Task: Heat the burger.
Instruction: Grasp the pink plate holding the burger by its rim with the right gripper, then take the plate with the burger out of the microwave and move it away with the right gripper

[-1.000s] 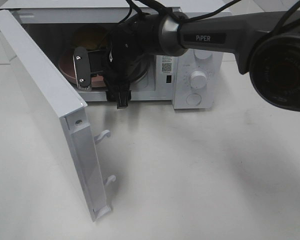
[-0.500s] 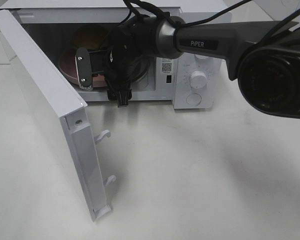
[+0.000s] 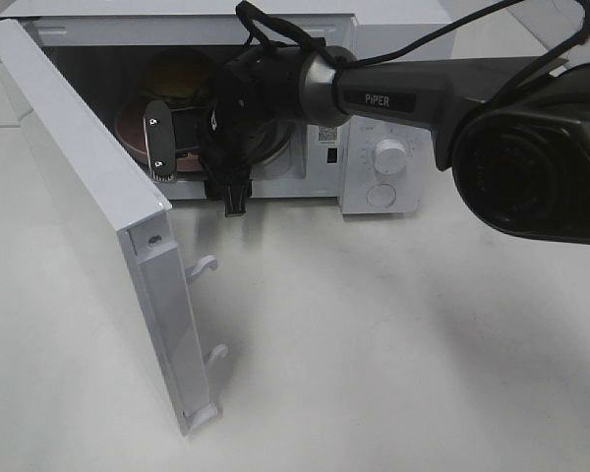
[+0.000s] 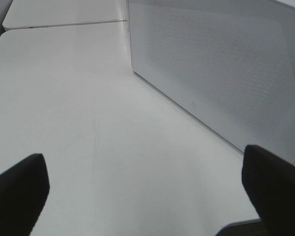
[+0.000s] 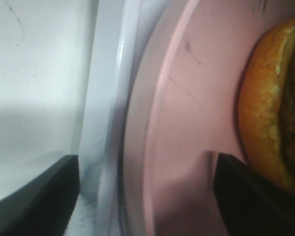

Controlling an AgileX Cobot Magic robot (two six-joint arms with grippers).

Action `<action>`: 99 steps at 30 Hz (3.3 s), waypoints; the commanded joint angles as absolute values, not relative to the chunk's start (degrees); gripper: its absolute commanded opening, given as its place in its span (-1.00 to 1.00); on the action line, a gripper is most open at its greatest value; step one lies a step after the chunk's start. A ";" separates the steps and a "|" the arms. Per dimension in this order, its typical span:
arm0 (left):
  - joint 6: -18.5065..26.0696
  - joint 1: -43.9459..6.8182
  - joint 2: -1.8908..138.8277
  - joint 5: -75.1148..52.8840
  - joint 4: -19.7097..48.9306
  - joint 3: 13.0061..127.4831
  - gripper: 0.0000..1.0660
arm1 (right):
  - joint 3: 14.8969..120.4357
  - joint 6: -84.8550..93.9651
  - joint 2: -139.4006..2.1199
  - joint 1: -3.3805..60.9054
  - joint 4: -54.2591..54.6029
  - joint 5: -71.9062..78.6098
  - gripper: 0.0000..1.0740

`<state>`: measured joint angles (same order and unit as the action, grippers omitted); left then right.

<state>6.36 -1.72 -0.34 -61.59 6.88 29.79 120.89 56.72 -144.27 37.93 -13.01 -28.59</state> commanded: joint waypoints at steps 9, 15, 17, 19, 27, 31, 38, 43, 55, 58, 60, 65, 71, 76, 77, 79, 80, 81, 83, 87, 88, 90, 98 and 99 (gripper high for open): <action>6.07 -1.38 -0.69 -61.42 7.16 29.68 0.87 | 121.18 49.73 -144.44 38.27 -9.17 -22.40 -0.45; 6.07 -1.38 -0.69 -61.42 7.16 29.68 0.87 | 121.18 46.87 -144.44 38.27 -9.22 -18.91 -0.91; 6.07 -1.38 -0.69 -61.42 7.16 29.68 0.87 | 121.18 47.56 -144.44 38.39 -9.28 -18.96 -1.00; 6.07 -1.38 -0.69 -61.42 7.16 29.68 0.87 | 121.18 47.78 -144.44 38.39 -9.28 -19.02 -1.00; 6.07 -1.38 -0.69 -61.42 7.16 29.68 0.87 | 121.18 49.79 -144.44 38.39 -9.40 -22.00 -1.00; 6.07 -1.38 -0.69 -61.42 7.16 29.68 0.87 | 121.18 50.08 -144.44 38.39 -9.28 -23.32 -1.00; 6.07 -1.38 -0.69 -61.42 7.16 29.68 0.87 | 121.18 48.59 -144.39 38.39 -9.17 -23.66 -0.74; 6.07 -1.38 -0.69 -61.42 7.16 29.68 0.87 | 121.18 48.59 -144.39 38.62 -9.17 -23.66 -0.54; 6.07 -1.38 -0.69 -61.42 7.16 29.68 0.87 | 121.12 51.80 -144.39 39.08 -7.85 -25.38 -1.00; 6.07 -1.38 -0.69 -61.42 7.16 29.68 0.87 | 121.12 51.85 -144.39 39.08 -7.85 -25.55 -1.00; 6.07 -1.38 -0.69 -61.42 7.16 29.68 0.87 | 121.12 51.85 -144.39 39.08 -7.73 -25.55 -1.00; 6.07 -1.38 -0.69 -61.42 7.16 29.68 0.87 | 121.12 51.91 -144.16 39.08 -7.73 -26.47 -1.00; 6.07 -1.38 -0.69 -61.42 7.16 29.68 0.87 | 121.12 52.08 -143.41 39.08 -7.79 -27.27 -1.00; 6.07 -1.38 -0.69 -61.42 7.16 29.68 0.87 | 121.12 53.40 -142.78 39.59 -7.96 -30.31 -1.00; 6.07 -1.38 -0.69 -61.42 7.16 29.68 0.87 | 121.12 53.40 -142.78 39.59 -7.96 -30.31 -1.00; 6.07 -1.38 -0.69 -61.42 7.16 29.68 0.87 | 121.12 54.49 -142.67 39.71 -8.02 -31.57 -1.00; 6.07 -1.38 -0.69 -61.42 7.16 29.68 0.87 | 121.12 54.83 -142.32 39.71 -7.91 -32.31 -1.00; 6.07 -1.38 -0.69 -61.42 7.16 29.68 0.87 | 121.07 54.89 -142.27 39.71 -7.91 -32.60 -1.00; 6.07 -1.38 -0.69 -61.42 7.16 29.68 0.87 | 119.98 56.32 -141.58 39.71 -7.91 -32.37 -1.00; 6.07 -1.38 -0.69 -61.42 7.16 29.68 0.87 | 115.85 60.96 -139.80 39.71 -7.91 -29.91 -1.00; 6.07 -1.38 -0.69 -61.42 7.16 29.68 0.87 | 112.70 63.88 -138.54 39.71 -7.91 -26.07 -1.00; 6.07 -1.38 -0.69 -61.42 7.16 29.68 0.87 | 109.32 65.55 -137.05 39.71 -7.91 -21.26 -1.00; 6.07 -1.38 -0.69 -61.42 7.16 29.68 0.87 | 98.20 67.90 -132.47 39.53 -7.96 -8.08 -1.00; 6.07 -1.38 -0.69 -61.42 7.16 29.68 0.87 | 96.54 68.70 -131.61 38.90 -7.91 -7.39 -1.00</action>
